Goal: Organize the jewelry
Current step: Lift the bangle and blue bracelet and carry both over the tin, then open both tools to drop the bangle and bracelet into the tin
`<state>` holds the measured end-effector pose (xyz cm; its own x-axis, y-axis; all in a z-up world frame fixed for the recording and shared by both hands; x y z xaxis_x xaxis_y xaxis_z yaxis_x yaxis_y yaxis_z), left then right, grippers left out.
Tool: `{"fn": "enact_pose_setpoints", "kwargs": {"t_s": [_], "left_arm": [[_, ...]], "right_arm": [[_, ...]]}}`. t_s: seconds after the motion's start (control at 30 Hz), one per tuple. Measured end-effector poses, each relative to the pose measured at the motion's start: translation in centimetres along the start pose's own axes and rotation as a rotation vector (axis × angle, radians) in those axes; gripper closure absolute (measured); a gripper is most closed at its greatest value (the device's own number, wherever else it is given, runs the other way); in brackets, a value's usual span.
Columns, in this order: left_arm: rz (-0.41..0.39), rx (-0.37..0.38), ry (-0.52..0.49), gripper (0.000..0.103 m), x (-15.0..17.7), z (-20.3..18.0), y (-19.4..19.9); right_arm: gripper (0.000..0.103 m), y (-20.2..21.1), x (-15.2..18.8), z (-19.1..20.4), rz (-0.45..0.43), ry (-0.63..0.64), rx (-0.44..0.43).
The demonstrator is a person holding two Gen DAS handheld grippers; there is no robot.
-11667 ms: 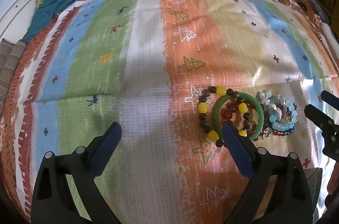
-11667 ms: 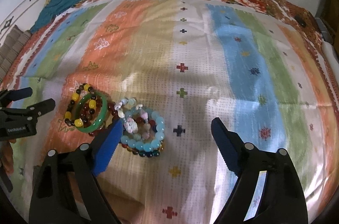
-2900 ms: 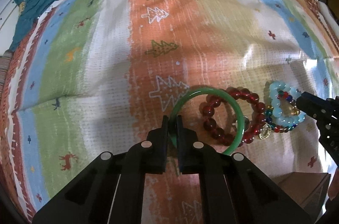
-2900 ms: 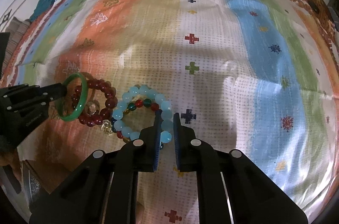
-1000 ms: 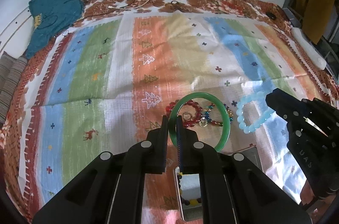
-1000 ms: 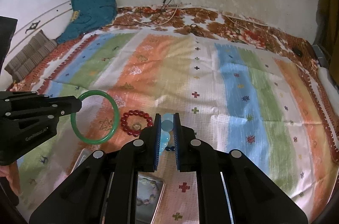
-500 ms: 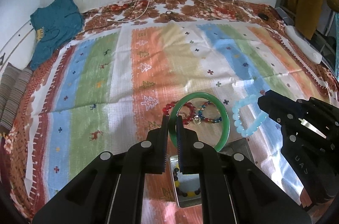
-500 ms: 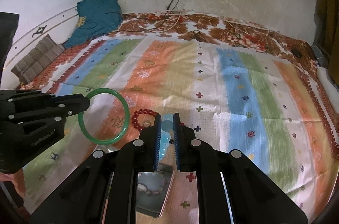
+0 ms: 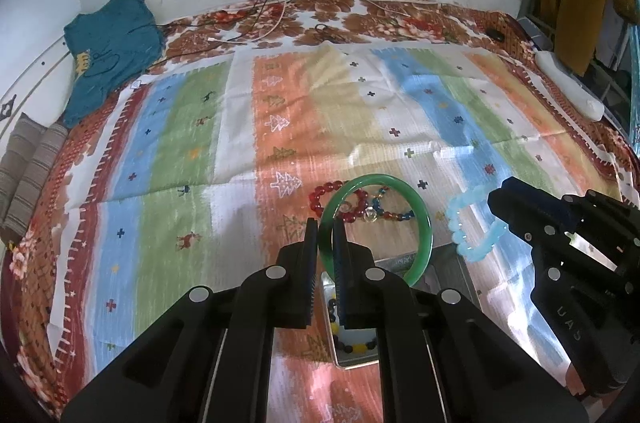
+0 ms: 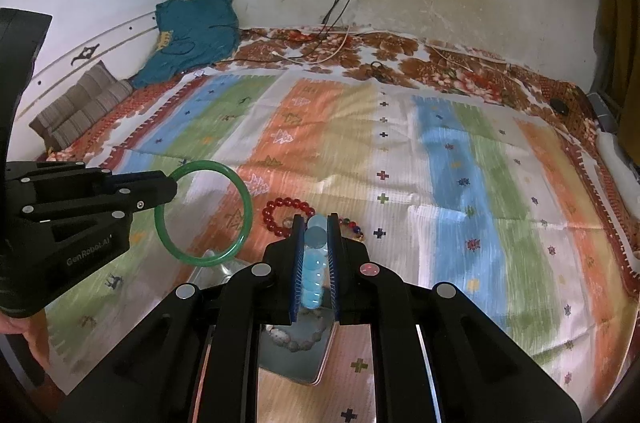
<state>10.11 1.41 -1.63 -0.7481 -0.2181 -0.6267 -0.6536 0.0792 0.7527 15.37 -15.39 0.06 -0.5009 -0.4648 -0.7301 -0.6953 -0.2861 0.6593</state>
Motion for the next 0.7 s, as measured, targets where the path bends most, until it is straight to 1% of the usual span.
{"fn": "enact_pose_setpoints", "kwargs": {"t_s": [0.13, 0.33, 0.57, 0.63, 0.67, 0.7], "left_arm": [[0.002, 0.001, -0.002, 0.096, 0.0, 0.0, 0.0], [0.000, 0.010, -0.001, 0.096, 1.3, -0.3, 0.9], [0.015, 0.008, -0.006, 0.096, 2.2, -1.1, 1.3], [0.039, 0.040, 0.012, 0.095, 2.2, -1.1, 1.0], [0.060, 0.061, 0.032, 0.094, 2.3, -1.0, 0.8], [0.074, 0.063, 0.041, 0.093, 2.4, -0.9, 0.5]], "right_arm": [[0.091, 0.2, 0.2, 0.2, 0.003, 0.005, -0.002], [0.091, 1.0, 0.7, 0.5, 0.003, 0.013, -0.005], [0.091, 1.2, 1.3, 0.8, 0.025, 0.012, -0.020], [0.091, 1.0, 1.5, 0.8, 0.039, 0.006, -0.019], [0.089, 0.9, 1.5, 0.7, 0.053, 0.002, -0.014], [0.087, 0.7, 1.6, 0.6, 0.059, -0.001, -0.012]]}}
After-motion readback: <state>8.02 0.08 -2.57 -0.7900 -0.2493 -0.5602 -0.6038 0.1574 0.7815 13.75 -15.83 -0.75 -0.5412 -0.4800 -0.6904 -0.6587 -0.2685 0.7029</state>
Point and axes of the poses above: each gripper's, at about its wrist camera, not at the fingertips, and y roughly against the way its jaws point, z to its left, x to its underside, the point moved 1 cm from there along -y, roughly the way its jaws point, and after that the axes turned 14 degrees about x, right-handed, at the moved point
